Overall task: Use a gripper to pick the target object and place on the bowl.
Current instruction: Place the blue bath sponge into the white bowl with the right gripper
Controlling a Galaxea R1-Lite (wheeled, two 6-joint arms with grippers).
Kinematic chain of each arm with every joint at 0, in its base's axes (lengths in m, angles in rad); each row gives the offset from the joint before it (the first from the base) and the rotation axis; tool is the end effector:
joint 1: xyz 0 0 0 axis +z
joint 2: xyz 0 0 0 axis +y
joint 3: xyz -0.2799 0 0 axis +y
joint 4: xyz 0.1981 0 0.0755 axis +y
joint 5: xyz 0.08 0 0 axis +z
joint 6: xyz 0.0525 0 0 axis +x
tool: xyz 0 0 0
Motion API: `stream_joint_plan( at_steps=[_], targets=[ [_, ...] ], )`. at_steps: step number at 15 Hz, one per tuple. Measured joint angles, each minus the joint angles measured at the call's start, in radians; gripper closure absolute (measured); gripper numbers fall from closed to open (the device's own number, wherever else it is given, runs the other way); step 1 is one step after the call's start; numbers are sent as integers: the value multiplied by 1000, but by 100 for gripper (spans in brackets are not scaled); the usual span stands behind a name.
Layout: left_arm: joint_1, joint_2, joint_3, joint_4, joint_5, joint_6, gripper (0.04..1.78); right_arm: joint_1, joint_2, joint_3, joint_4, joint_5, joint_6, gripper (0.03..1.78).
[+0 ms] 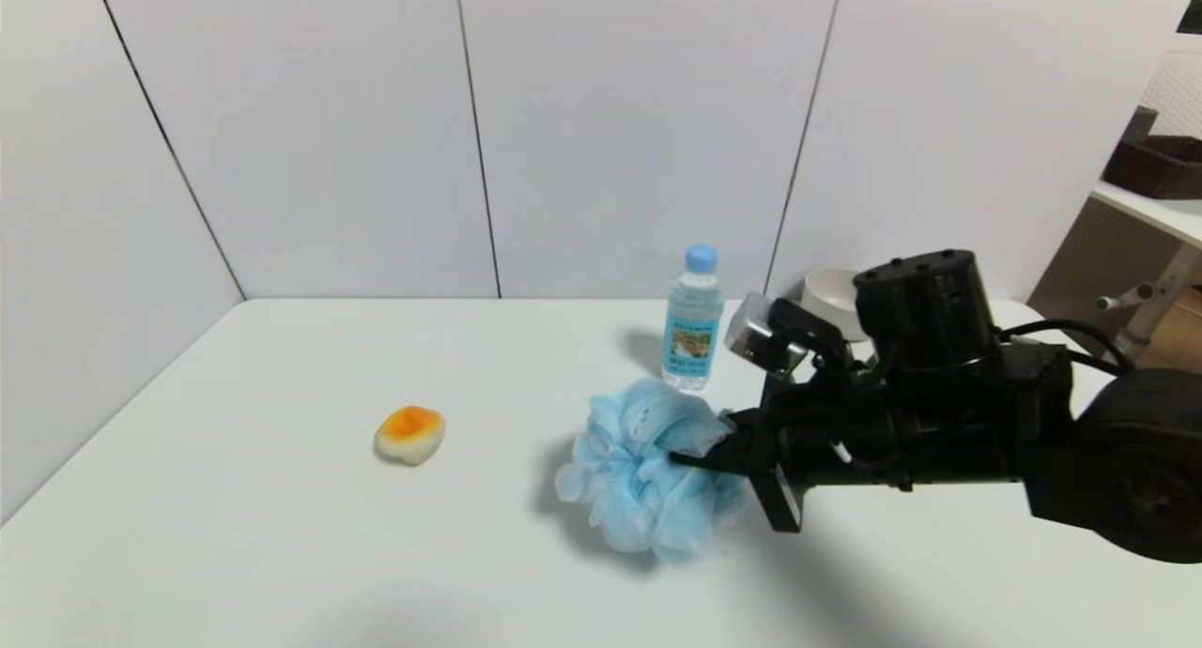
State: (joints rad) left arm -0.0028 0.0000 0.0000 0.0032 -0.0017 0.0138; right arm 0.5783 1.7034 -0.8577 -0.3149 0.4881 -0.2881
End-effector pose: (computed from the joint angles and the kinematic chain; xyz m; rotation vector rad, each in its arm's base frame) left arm 0.0507 -0.0002 0.0751 0.0138 0.0032 -0.0045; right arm 0.2661 0.2031 0.1153 -0.2789 0.4021 1.1134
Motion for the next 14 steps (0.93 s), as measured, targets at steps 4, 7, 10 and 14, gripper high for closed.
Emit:
stream_joint_plan(
  at_steps=[4,7,10,14],
  targets=[
    [0,0,0,0,0,0,13,-68,-176,-4,159,4,2,165],
    [0,0,0,0,0,0,13,-179,-278,-21,193,8,-3,165],
    [0,0,0,0,0,0,13,-313,-324,-87,259,9,-8,165],
    [0,0,0,0,0,0,13,-518,-310,-269,431,10,-29,165]
  ],
)
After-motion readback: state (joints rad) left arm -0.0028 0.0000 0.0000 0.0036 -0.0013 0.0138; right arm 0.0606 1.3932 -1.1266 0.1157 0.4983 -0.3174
